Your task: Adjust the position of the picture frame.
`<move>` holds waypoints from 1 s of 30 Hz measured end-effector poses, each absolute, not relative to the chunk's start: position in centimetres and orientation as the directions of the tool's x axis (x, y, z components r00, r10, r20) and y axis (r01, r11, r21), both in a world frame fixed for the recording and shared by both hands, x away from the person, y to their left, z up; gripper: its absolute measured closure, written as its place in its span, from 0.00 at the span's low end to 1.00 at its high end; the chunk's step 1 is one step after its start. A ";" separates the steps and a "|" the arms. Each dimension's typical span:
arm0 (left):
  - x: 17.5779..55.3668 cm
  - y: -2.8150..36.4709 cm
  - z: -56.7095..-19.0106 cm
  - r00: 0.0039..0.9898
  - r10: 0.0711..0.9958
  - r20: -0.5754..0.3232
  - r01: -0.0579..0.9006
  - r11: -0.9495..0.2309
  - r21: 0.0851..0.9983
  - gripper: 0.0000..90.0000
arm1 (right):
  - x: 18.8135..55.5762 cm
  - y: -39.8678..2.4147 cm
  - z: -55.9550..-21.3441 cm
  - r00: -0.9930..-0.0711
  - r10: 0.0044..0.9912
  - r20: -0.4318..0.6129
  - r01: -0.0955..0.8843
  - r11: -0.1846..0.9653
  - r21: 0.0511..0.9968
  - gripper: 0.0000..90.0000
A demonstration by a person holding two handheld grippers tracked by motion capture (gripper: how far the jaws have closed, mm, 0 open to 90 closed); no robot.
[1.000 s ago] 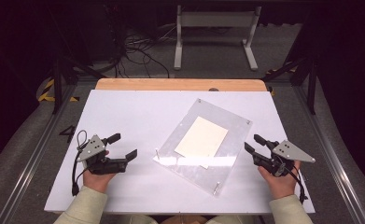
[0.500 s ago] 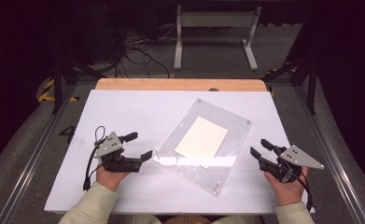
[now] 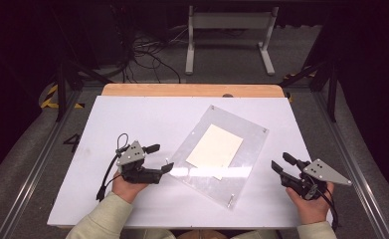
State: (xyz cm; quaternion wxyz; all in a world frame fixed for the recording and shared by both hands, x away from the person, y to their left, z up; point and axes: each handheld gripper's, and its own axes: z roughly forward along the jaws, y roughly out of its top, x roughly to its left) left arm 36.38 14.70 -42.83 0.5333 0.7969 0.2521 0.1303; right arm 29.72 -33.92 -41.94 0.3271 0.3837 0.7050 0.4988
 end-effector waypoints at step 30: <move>38.4 13.5 -42.7 0.790 0.611 -0.054 0.400 -0.447 0.800 0.94 | 29.8 -33.5 -42.2 -0.516 0.853 -0.073 0.236 0.224 0.946 0.53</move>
